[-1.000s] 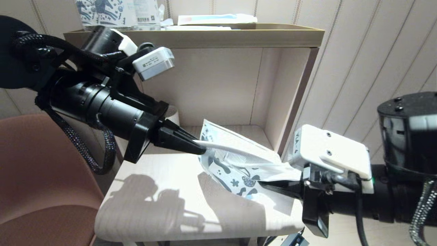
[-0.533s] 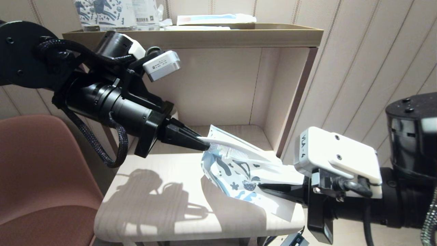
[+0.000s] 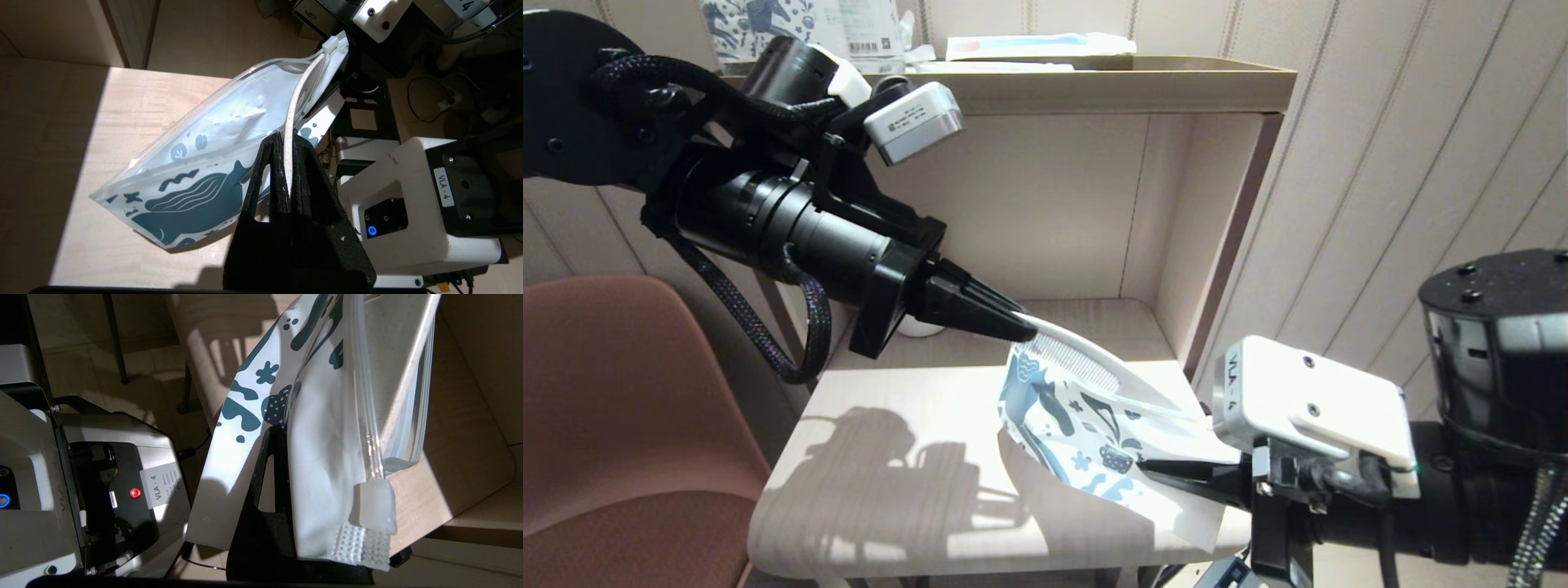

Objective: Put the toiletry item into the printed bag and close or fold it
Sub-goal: Place the comb into the storage bag

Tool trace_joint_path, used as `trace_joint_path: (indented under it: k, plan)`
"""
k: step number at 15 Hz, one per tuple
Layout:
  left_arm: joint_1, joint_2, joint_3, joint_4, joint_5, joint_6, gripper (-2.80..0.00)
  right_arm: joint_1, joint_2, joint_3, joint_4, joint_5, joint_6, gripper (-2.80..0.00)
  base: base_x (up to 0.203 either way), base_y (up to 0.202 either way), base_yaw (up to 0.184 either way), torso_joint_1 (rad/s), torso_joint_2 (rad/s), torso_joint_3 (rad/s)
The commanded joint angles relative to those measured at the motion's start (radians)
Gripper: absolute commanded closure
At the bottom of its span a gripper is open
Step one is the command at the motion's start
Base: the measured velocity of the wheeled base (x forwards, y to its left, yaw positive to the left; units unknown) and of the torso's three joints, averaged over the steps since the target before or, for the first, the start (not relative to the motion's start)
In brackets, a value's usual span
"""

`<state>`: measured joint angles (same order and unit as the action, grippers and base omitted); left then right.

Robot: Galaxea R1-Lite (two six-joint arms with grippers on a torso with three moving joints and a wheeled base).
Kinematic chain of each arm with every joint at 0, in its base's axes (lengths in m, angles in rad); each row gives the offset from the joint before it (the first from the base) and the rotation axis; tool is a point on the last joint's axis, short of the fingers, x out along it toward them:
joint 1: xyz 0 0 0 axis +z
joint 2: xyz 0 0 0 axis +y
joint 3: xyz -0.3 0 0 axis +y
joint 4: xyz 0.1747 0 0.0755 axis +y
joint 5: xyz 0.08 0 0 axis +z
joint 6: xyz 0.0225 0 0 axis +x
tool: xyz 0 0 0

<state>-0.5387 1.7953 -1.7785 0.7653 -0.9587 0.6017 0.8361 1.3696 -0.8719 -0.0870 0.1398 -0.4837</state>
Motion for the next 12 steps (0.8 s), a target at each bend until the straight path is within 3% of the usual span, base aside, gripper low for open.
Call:
trace_joint_path:
  k: [1,5,10,12]
  plan:
    - [0.002,-0.024,-0.001,0.006,0.000,0.004,0.00,-0.013,0.000,0.020,0.006,-0.007,-0.014,0.00,0.000,0.000,0.000,0.000,0.00,0.000]
    - [0.015,-0.076,-0.023,0.034,0.073,0.004,0.00,-0.039,0.019,0.059,-0.093,-0.172,-0.065,0.00,0.000,0.000,0.000,0.000,0.00,0.000]
    - [0.074,-0.125,-0.079,0.118,0.087,0.006,0.00,-0.031,0.083,0.060,-0.234,-0.288,-0.096,0.00,0.000,0.000,0.000,0.000,0.00,0.000]
    - [0.080,-0.133,-0.091,0.134,0.104,0.007,0.00,-0.021,0.128,0.065,-0.288,-0.362,-0.143,0.00,0.000,0.000,0.000,0.000,0.00,0.000]
